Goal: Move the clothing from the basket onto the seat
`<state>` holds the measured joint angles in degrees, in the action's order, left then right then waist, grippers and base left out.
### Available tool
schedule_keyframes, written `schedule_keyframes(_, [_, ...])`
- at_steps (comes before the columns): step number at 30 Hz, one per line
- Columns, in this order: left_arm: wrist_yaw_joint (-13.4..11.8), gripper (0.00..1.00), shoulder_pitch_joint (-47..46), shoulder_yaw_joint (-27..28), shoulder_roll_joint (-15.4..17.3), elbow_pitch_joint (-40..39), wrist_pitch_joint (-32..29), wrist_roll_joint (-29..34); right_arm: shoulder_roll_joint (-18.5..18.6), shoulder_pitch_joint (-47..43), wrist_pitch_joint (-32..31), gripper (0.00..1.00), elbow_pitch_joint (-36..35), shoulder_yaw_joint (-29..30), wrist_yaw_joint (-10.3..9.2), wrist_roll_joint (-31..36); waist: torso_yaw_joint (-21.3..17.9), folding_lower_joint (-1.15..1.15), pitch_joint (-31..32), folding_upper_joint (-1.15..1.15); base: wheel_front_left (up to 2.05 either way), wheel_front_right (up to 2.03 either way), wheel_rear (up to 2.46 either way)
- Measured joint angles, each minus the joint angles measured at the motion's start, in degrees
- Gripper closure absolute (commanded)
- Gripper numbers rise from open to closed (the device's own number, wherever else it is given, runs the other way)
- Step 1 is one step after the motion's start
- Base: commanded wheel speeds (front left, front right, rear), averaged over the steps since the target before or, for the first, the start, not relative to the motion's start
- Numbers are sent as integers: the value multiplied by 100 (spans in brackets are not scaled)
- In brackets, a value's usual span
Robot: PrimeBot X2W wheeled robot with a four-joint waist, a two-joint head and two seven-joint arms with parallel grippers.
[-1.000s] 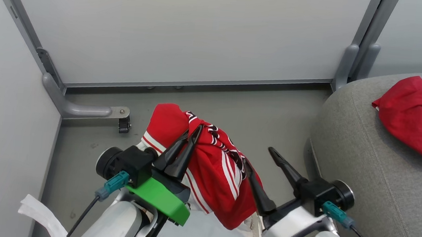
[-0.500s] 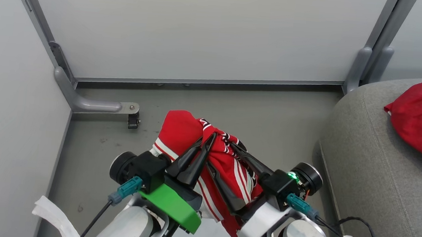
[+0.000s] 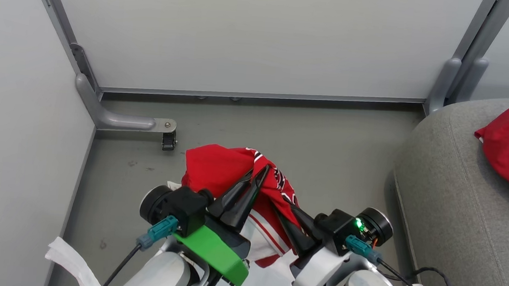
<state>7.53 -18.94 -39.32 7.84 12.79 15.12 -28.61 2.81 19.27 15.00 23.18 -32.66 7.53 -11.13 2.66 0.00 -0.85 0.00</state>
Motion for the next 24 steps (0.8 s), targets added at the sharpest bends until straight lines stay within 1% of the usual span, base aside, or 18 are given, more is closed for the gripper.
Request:
schedule_keyframes(5, [0, 100, 1, 43, 4, 16, 0, 1, -3, 15, 0, 100, 25, 36, 0, -37, -6, 0, -21, 0, 0, 0, 0])
schedule_keyframes(6, [0, 95, 2, 100, 5, 22, 0, 3, -4, 14, 1, 100, 13, 66, 0, -51, -25, 0, -24, 0, 0, 0, 0])
schedule_keyframes(7, [0, 49, 3, 152, 9, 22, -1, 25, -4, 12, 2, 100, 1, 90, 0, -54, -46, 0, -27, 0, 0, 0, 0])
schedule_keyframes(8, [0, 0, 9, 197, 8, 38, -2, 44, -4, 10, 9, 100, -5, 119, 0, -56, -80, 0, -30, 0, 0, 0, 0])
schedule_keyframes(14, [0, 0, 99, 363, 23, 102, 2, 107, 1, -53, 7, 100, -49, 290, 0, -87, -428, 0, -72, 0, 0, 0, 0])
schedule_keyframes(24, [0, 0, 125, 487, 48, 105, 5, 212, 7, -248, 7, 100, -187, 882, 0, 99, -1456, 0, -227, 0, 0, 0, 0])
